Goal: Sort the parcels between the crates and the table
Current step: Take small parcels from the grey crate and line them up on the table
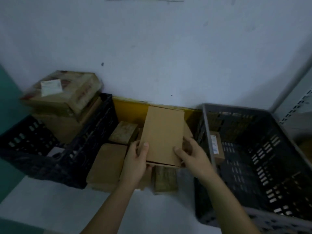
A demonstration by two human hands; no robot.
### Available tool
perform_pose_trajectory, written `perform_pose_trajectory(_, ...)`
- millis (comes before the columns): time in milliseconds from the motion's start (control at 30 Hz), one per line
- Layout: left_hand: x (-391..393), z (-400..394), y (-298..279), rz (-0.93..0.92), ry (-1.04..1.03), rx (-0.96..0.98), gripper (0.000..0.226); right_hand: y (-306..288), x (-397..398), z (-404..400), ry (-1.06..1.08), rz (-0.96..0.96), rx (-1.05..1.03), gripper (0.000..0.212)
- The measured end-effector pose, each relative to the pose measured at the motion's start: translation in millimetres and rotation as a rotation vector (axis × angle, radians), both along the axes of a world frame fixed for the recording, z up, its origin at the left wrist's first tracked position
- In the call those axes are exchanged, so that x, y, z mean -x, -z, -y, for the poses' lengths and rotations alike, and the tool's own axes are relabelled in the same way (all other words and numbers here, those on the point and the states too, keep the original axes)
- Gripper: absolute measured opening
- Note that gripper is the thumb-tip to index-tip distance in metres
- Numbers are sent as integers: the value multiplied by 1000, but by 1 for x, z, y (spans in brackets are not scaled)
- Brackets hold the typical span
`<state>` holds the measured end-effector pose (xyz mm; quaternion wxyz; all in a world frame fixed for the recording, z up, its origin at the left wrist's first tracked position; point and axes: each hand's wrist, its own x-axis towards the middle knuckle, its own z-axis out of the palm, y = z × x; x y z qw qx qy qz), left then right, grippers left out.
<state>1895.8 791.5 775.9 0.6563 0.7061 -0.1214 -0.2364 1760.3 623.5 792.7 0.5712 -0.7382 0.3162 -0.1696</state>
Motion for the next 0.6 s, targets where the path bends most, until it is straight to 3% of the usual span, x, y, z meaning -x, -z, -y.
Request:
perform_pose_trajectory(200,-43,-58,40,129,-84,-232,44,66,-49,-63,-74,-86,44,59)
perform_pose_trajectory(400,-98,-96,90,111,-128,-467,49,99,-82,-76,-245,-214,128,44)
perform_pose_trajectory(600,-131,-121,121,27,-246,-532,43,139,-90,-48,-170,-331,190,33)
